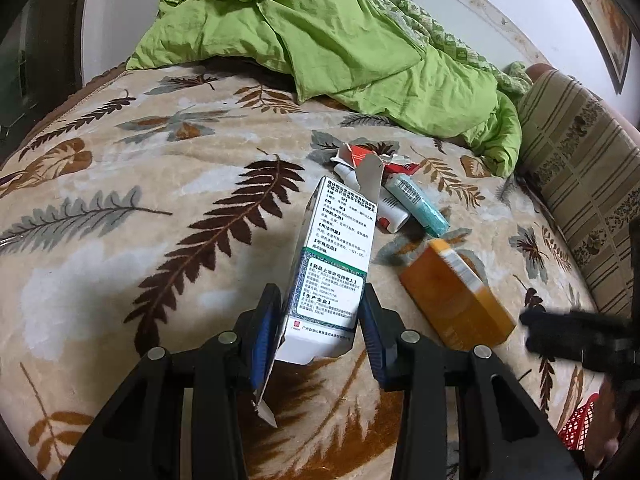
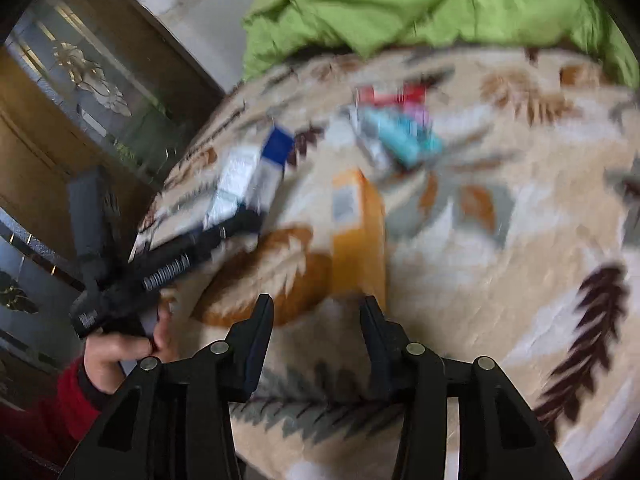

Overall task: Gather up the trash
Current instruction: 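Grasp the orange medicine box with the right gripper while the left holds the white box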

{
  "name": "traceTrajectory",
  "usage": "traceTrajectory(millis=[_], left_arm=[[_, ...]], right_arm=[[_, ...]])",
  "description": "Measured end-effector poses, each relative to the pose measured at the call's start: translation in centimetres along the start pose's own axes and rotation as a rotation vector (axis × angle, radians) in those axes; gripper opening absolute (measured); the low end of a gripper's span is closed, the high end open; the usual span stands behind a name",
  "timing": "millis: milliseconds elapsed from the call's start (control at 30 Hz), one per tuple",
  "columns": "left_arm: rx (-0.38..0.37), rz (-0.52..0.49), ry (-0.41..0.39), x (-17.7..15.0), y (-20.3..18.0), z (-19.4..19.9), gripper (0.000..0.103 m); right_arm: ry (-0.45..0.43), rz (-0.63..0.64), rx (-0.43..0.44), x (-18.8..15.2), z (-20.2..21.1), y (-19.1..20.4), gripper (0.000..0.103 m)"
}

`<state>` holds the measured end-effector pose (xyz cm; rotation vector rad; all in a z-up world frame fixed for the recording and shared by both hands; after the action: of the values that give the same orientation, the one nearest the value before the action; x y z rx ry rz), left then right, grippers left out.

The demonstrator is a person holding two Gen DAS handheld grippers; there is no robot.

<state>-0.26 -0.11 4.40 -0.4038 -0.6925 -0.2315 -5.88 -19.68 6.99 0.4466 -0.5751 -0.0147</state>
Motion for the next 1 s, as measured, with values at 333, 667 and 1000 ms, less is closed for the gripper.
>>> traceTrajectory(millis=[333, 667, 1000], left_arm=[[0.001, 0.008, 0.008, 0.0, 0.3, -0.2, 0.038], [-0.006, -0.012, 0.009, -0.1, -0.4, -0.3, 0.038], [-0.006, -0.043, 0.003, -0.5, -1.0, -0.1, 0.038]], right_arm=[[-0.048, 0.014, -0.195, 2.6, -3.1, -2.2, 0.059], [0.043, 0.097, -0.316, 1.6, -6.2, -2.1, 0.059], [-0.014, 0.02, -0.318, 0.6, -4.5, -2.7, 0.051]])
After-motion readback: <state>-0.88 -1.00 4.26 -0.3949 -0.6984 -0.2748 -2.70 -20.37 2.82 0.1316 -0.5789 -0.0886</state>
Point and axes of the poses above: each gripper's, at about its wrist camera, not at the fingertips, and z roughly against the way its jaws point, y to its left, x to its top, the point moved 2 cm from there along -z, roughly the way its jaws point, and after that the axes turned 2 degrees about -x, right-handed, at the moved point
